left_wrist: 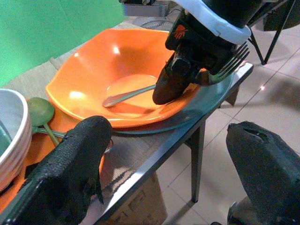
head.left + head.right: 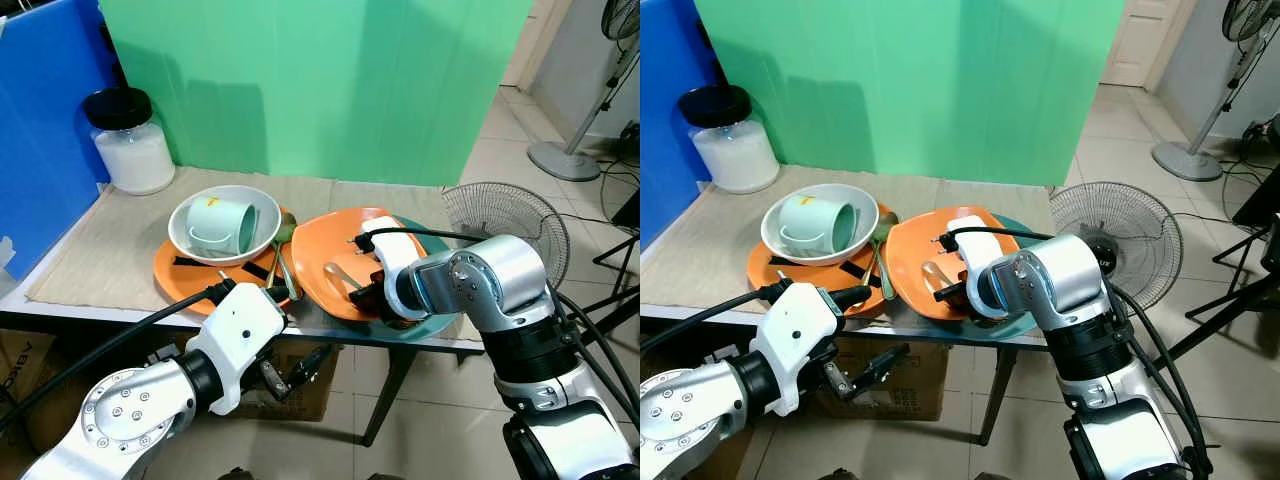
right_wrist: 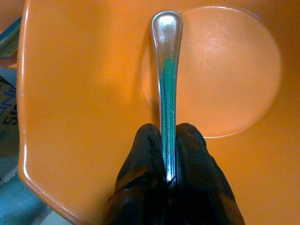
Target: Setting the table
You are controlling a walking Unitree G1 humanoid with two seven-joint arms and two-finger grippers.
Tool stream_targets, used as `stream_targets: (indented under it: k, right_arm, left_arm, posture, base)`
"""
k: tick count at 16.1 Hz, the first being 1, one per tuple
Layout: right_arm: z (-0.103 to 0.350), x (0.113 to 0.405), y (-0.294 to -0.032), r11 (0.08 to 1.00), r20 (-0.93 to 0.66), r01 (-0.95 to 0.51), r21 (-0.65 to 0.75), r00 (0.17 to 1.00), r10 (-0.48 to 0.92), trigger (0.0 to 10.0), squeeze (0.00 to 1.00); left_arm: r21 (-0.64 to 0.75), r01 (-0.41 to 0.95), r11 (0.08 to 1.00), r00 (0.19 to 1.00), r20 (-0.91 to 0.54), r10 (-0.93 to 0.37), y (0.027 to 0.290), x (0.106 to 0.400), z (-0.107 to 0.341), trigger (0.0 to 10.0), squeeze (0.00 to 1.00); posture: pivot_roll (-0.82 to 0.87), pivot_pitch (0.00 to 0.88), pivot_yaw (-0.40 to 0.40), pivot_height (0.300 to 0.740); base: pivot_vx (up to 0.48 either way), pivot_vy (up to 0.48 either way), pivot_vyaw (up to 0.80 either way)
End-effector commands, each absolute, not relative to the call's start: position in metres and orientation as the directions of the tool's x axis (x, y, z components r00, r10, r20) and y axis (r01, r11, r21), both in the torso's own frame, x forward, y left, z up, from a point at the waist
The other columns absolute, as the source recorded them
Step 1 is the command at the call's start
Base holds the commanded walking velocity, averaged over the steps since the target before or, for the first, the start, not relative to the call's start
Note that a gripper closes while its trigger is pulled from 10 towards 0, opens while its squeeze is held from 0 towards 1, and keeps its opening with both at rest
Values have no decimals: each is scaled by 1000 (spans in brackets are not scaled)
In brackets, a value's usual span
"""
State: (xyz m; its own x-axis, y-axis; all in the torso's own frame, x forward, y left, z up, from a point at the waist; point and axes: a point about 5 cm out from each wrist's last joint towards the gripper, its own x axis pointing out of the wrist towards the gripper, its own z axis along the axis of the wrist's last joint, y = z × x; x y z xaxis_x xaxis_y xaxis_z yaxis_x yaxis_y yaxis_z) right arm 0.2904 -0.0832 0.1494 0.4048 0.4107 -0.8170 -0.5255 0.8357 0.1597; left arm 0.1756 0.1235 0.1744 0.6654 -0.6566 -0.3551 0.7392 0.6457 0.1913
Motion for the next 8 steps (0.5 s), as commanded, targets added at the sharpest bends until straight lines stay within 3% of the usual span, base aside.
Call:
stream_targets:
  k: [1,4,8]
  right_arm:
    - [164,297,-82,835,-781,-529,150,455,428,0,0]
    - [181,303,-88,846,-724,-504,172,517,456,0,0]
    - [224,309,-110,856,-518,-483,187,691,503,0,0]
  left_arm:
    - [208,736,644,671,-347,-655,124,176,179,10000,0]
    - [217,737,640,671,-343,-657,126,179,181,10000,0]
    - [233,716,658,697,-299,-652,127,188,188,10000,0]
  posture:
    - [-49,0,-31,740]
    - [-56,0,-6,740]
    - [-60,0,14,740]
  base:
    - [0,0,0]
    - [0,0,0]
    - [0,0,0]
